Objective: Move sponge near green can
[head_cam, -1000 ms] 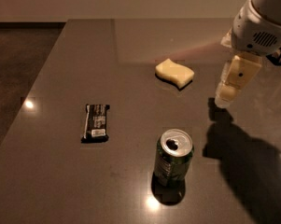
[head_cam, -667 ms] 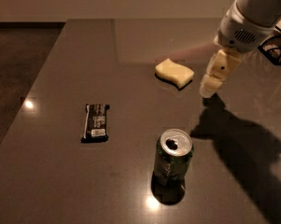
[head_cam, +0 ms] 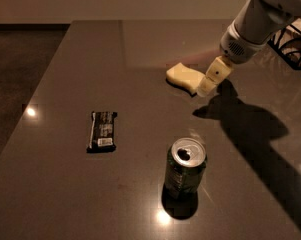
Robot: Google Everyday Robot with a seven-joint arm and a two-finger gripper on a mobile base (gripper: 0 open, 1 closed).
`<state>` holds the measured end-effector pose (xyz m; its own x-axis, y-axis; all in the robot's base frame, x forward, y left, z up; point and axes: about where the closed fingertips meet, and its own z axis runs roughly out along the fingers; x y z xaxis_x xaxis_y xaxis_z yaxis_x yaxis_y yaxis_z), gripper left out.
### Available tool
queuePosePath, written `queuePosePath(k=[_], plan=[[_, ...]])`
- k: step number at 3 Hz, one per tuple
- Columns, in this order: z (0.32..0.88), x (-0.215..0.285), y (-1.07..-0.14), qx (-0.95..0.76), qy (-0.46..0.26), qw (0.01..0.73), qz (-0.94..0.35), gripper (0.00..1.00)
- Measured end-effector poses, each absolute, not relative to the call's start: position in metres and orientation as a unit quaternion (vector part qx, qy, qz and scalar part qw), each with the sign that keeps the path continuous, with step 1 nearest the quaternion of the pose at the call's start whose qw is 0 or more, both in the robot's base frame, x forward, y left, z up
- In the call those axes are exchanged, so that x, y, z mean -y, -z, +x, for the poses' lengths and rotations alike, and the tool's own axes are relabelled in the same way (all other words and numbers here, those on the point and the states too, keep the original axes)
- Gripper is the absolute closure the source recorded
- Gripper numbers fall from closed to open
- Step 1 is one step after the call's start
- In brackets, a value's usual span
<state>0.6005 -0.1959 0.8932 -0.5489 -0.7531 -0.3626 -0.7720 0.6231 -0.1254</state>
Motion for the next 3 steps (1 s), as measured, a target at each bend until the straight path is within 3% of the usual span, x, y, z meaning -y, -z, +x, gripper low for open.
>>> queuePosePath(k=[3], plan=[[0.635,0.144,-0.866,-0.886,-0.072,0.208,-0.408,0.00]])
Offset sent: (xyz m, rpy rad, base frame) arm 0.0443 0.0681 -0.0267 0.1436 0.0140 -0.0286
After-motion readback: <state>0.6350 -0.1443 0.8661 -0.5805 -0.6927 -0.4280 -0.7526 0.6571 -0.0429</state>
